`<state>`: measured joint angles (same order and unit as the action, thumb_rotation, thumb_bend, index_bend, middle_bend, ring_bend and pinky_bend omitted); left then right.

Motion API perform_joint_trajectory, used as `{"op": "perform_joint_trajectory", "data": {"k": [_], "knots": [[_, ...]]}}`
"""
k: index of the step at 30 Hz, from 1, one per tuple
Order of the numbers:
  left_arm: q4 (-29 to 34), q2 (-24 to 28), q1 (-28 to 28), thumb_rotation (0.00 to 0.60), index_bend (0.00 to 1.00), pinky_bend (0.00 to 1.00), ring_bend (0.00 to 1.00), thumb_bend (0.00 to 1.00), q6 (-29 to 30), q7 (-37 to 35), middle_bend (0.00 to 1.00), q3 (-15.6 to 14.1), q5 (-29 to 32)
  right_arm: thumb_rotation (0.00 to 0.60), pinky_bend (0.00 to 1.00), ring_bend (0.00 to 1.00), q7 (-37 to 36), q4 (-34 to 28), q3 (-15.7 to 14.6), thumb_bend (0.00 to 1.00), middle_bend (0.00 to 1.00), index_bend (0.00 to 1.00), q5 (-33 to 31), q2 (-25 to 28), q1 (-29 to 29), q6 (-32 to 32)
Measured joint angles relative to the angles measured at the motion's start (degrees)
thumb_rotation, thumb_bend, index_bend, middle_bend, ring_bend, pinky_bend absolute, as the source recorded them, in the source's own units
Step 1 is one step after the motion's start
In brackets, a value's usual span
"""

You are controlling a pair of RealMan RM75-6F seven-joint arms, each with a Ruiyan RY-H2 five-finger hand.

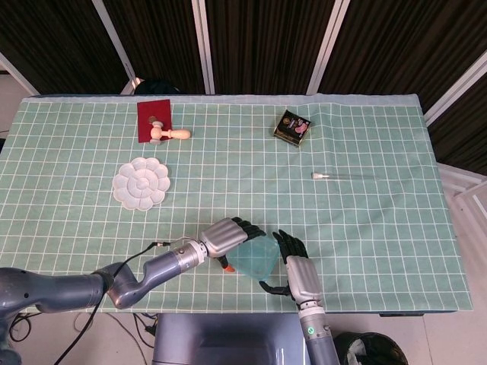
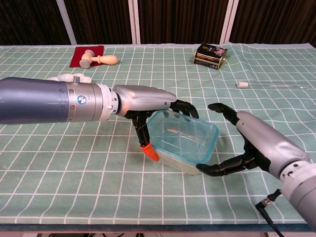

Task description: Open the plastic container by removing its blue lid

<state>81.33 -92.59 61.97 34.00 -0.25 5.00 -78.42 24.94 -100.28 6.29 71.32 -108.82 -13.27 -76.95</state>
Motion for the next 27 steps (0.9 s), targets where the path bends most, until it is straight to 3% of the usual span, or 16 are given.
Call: {"op": "perform_joint_trajectory", "data": {"k": [18,27], "knots": [[-0.1,-0.2,1.3,0.600,0.19,0.38,0.23,0.07,-2.4,1.4,0.18,0.1,2.3,0.600,0.00,0.00,-5.4,3.4,-0.2,0.29,0.00,0.00,3.5,-2.0,0.0,-1.2],[0.5,0.2,1.9,0.600,0.16,0.31,0.16,0.04,-3.2,0.5,0.12,0.9,3.3,0.600,0.00,0.00,-6.0,6.5,-0.4,0.29,0.00,0.00,7.4,-2.1,-1.3,-1.2]]}}
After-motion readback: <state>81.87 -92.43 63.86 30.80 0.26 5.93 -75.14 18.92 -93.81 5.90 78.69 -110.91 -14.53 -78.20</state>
